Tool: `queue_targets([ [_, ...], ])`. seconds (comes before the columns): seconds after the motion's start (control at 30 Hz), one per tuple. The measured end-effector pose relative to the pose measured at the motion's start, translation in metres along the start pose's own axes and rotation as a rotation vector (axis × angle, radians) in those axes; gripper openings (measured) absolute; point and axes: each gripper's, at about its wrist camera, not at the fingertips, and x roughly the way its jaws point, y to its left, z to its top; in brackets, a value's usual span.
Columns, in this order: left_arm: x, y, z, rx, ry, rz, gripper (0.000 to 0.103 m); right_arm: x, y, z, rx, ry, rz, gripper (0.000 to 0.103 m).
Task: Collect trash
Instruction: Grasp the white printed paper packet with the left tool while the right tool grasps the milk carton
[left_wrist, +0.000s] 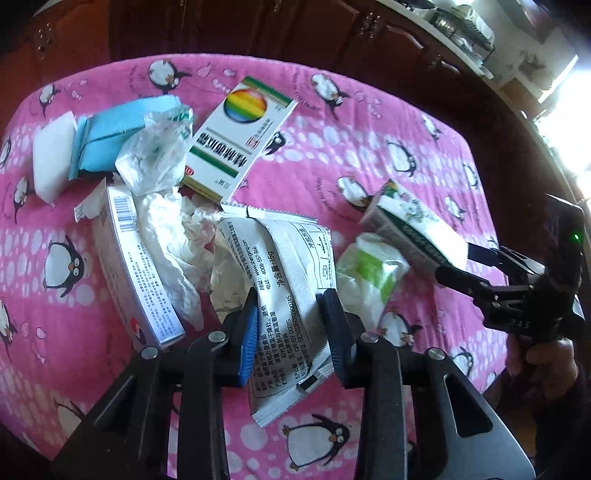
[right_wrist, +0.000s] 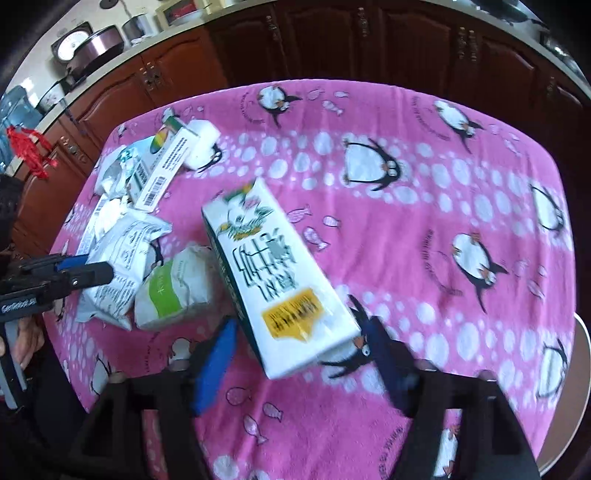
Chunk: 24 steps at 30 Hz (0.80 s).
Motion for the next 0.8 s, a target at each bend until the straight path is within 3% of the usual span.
queue_targets([
  [0.1, -0.014, -0.009, -0.002, 0.033, -0.025, -0.011, 0.03, -0.004, 0.004, 0.004, 0.006, -0.018, 0.017, 0.079],
  [0.3, -0.03, -0.021, -0.007, 0.101, -0.067, 0.045, 0.029, 0.014, 0.031, 0.023, -0.083, -0.002, -0.05, 0.079],
  [0.33, -0.031, -0.022, -0.007, 0.105, -0.07, 0.053, 0.029, 0.017, 0.031, 0.024, -0.084, 0.013, -0.052, 0.076],
  [0.37, -0.032, -0.024, -0.008, 0.108, -0.072, 0.057, 0.029, 0.02, 0.03, 0.023, -0.083, 0.022, -0.058, 0.064],
  [0.5, -0.034, -0.029, -0.009, 0.123, -0.085, 0.075, 0.029, 0.015, 0.02, 0.015, -0.032, -0.001, -0.047, 0.056],
  [0.8, -0.041, -0.044, -0.005, 0.148, -0.112, 0.061, 0.029, -0.026, 0.009, -0.012, 0.056, -0.085, -0.049, 0.052],
])
